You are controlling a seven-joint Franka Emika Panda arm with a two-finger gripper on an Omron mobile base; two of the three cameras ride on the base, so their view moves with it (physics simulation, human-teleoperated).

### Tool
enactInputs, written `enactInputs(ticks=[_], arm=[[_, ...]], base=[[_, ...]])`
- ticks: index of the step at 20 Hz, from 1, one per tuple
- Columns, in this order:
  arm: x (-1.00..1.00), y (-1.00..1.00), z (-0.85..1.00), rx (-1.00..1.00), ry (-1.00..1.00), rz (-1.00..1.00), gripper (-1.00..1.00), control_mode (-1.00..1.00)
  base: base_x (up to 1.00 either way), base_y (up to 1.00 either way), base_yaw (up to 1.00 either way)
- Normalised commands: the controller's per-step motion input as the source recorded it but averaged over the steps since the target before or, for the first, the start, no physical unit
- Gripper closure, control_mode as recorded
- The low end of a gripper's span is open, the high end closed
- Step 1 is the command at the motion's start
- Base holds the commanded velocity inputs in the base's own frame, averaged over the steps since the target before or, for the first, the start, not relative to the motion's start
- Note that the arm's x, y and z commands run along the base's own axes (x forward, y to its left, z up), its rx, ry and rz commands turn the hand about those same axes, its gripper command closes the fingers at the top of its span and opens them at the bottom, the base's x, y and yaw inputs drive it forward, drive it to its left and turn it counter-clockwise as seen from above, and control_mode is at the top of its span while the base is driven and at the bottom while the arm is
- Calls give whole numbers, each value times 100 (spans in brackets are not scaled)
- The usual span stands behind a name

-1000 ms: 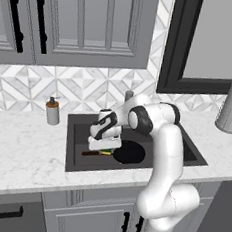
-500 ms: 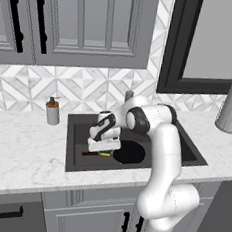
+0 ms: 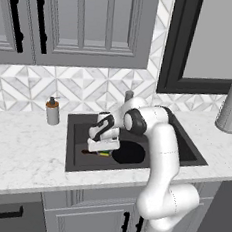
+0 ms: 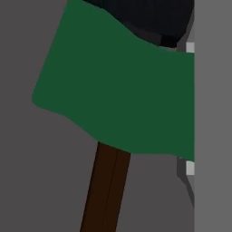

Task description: Pick the pan and sponge and place them into the sink. Then turn on the water.

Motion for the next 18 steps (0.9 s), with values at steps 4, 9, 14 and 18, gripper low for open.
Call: enactInputs(ticks=[4,9,14,18], arm=[[3,0,0,0,1,0,-100,-100],[0,-7,10,0,0,0,-100,-100],[-27,-11,66,0,0,0,-100,-100],[-43,-15,96,0,0,0,-100,-100]], base=[[0,0,0],[0,0,0],[0,0,0],[0,0,0]])
